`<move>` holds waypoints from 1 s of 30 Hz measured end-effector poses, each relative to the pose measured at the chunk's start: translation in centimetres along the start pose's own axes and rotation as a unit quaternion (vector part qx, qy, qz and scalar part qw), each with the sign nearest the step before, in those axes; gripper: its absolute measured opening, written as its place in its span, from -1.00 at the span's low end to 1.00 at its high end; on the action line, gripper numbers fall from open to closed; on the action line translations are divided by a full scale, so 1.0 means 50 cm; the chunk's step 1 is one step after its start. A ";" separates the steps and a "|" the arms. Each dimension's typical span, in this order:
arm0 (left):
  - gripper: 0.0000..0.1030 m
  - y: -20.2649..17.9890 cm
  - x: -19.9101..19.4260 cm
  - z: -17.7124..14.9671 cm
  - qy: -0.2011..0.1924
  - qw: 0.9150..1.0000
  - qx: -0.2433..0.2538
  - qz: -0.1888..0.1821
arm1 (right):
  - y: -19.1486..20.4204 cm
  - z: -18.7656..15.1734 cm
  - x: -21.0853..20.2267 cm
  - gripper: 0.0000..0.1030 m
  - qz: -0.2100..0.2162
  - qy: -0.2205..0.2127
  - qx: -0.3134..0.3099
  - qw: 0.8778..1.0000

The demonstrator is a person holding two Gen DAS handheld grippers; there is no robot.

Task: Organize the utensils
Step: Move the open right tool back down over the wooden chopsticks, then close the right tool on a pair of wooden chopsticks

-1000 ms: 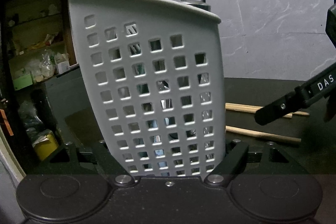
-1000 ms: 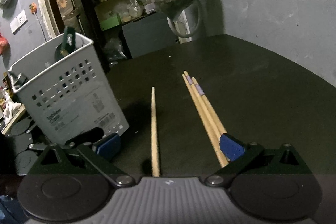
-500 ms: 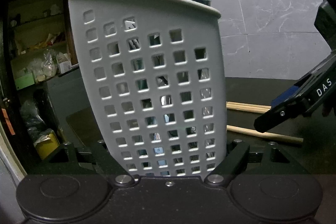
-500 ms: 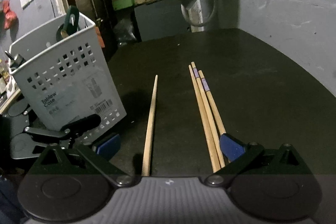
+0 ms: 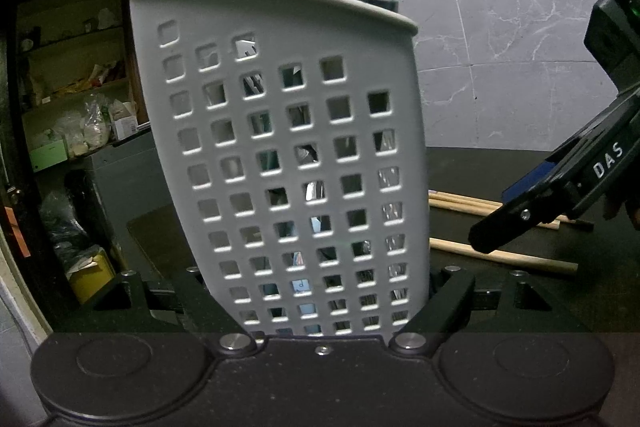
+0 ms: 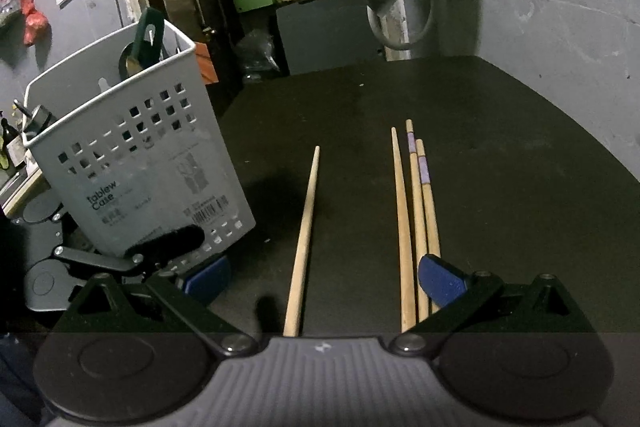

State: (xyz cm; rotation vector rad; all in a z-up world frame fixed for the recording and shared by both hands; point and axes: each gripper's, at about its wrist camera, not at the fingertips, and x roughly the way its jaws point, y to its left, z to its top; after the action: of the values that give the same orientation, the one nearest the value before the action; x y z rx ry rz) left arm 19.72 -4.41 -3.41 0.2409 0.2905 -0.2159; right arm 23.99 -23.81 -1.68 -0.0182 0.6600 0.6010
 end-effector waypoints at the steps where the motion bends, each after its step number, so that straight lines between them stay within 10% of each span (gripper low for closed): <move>1: 0.60 0.000 0.000 0.000 0.000 1.000 0.000 0.000 | 0.000 0.001 0.003 0.99 0.000 0.002 -0.002 1.000; 30: 0.60 0.001 -0.007 0.000 0.000 1.000 -0.001 -0.001 | -0.031 0.047 0.067 0.27 -0.019 0.003 0.003 1.000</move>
State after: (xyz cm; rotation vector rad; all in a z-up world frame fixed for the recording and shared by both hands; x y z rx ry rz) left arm 19.41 -4.28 -3.32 0.2387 0.2904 -0.2173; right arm 28.26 -22.90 -2.03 -0.0267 0.6650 0.5626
